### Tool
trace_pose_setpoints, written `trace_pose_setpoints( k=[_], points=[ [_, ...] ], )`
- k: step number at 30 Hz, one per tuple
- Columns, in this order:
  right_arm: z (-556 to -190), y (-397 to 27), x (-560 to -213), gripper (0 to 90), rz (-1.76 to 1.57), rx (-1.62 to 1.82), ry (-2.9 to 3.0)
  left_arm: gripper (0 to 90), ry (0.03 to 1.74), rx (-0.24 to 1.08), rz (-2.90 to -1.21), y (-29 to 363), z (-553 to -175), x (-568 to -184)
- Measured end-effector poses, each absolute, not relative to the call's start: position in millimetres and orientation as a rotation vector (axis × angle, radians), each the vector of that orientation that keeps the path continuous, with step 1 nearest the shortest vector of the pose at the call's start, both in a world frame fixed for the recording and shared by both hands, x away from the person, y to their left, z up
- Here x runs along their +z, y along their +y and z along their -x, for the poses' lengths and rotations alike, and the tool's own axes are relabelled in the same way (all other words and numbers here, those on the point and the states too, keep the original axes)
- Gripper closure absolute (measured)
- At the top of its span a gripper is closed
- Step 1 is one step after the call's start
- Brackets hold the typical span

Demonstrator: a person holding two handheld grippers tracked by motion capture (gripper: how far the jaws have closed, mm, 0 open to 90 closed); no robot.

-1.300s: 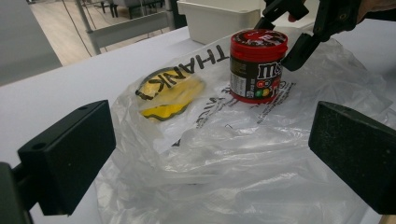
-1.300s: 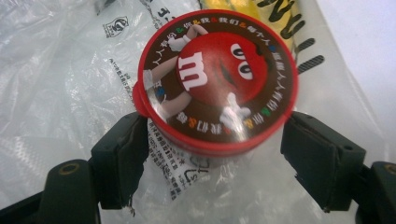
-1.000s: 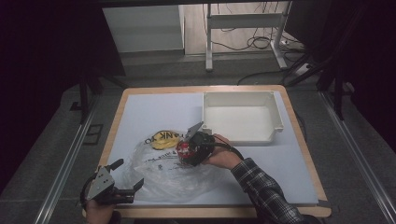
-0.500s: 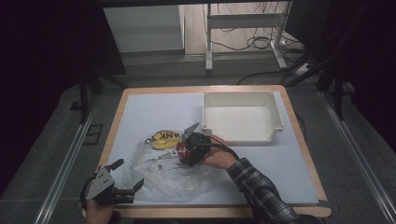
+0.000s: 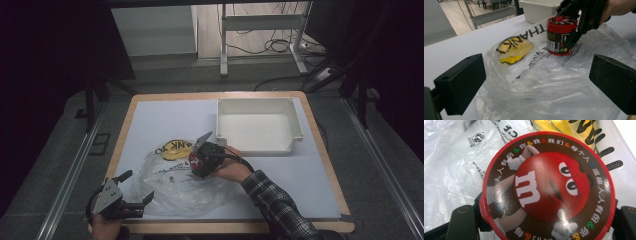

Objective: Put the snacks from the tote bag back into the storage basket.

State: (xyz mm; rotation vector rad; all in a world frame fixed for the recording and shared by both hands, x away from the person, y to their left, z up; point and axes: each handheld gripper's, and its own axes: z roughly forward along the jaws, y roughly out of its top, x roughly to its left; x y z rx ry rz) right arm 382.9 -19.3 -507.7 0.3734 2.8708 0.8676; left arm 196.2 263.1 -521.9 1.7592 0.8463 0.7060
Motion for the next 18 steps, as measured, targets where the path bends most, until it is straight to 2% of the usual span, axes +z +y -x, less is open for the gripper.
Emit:
trace_pose_setpoints(
  k=[18],
  points=[
    [-374, -18, -487, 25.7, -0.401, 0.885, 2.834, 0.8, 0.846, 0.707, -1.76, 263, -196, -522]
  ],
)
